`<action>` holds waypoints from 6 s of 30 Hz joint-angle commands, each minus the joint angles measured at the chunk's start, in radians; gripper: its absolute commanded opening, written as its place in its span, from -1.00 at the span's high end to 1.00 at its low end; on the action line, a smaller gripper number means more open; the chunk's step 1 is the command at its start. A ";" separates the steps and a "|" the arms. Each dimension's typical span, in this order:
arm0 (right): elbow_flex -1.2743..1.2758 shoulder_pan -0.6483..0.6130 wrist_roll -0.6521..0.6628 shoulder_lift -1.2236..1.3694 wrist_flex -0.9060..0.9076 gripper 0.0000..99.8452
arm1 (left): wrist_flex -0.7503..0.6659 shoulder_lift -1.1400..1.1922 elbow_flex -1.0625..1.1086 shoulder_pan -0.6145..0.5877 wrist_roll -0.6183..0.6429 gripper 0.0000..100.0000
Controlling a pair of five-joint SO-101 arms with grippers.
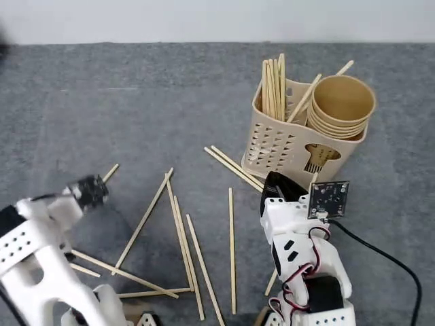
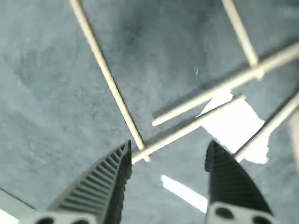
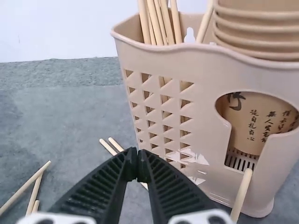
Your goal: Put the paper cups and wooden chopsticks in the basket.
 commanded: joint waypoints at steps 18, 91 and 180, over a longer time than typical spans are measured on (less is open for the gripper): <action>-0.003 -0.045 -0.008 -0.008 -0.027 0.98 | -0.523 -0.038 0.414 -0.023 -0.433 0.50; -0.009 -0.039 -0.008 -0.008 -0.025 0.98 | -0.273 -0.129 -0.670 0.954 1.479 0.97; -0.005 -0.039 -0.003 -0.008 -0.025 0.98 | -0.242 0.707 -0.252 0.690 0.934 0.43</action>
